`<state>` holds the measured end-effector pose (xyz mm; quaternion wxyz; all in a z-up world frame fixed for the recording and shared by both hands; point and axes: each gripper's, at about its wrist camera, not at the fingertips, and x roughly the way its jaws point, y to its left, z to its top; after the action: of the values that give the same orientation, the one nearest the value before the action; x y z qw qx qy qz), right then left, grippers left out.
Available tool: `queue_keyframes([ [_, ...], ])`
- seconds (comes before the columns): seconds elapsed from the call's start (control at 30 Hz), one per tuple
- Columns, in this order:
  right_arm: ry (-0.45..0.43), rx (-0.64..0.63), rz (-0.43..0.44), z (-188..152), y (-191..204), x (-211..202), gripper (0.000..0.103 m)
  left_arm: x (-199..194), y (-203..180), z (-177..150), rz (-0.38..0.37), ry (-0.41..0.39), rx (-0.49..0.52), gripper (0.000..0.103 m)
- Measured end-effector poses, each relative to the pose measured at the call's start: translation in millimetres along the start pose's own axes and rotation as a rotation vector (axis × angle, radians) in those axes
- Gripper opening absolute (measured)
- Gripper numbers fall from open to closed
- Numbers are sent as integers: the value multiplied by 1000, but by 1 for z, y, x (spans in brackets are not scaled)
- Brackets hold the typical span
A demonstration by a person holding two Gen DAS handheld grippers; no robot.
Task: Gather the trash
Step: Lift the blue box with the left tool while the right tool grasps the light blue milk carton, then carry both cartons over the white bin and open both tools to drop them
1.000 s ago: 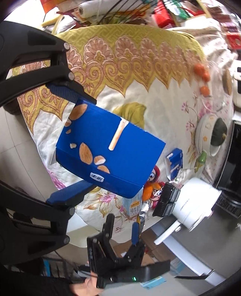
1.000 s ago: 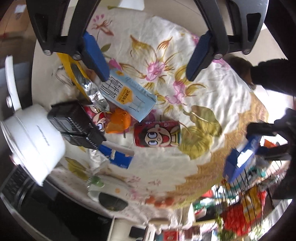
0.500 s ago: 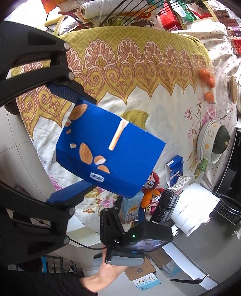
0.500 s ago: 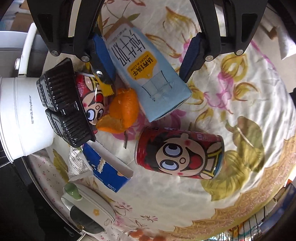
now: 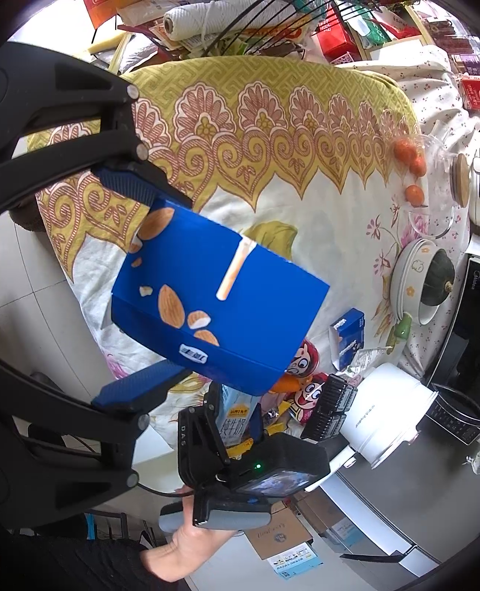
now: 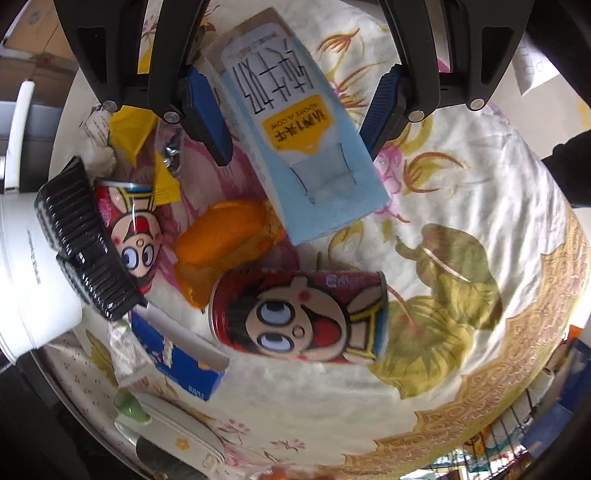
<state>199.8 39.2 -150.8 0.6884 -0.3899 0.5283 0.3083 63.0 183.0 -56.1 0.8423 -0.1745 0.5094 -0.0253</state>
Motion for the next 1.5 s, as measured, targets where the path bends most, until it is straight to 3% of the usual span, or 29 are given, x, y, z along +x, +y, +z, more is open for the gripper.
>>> queue_keyframes([
  [0.1, -33, 23, -6, -6, 3, -9, 57, -2, -1, 0, -4, -6, 3, 81],
  [0.4, -177, 175, -9, -51, -4, -68, 55, 1, -25, -5, -33, 0, 63, 81],
  [0.67, -298, 317, -11, -133, -17, -118, 55, 14, -78, -13, -79, 25, 167, 81],
  [0.87, -367, 447, -33, -195, -40, -133, 55, 29, -135, -21, -111, 49, 279, 81],
  [1.07, -364, 653, 2, -258, -77, -134, 55, 51, -196, -33, -164, 84, 378, 81],
  [1.5, -275, 899, -34, -370, -135, -116, 55, 124, -307, -65, -217, 183, 563, 81],
])
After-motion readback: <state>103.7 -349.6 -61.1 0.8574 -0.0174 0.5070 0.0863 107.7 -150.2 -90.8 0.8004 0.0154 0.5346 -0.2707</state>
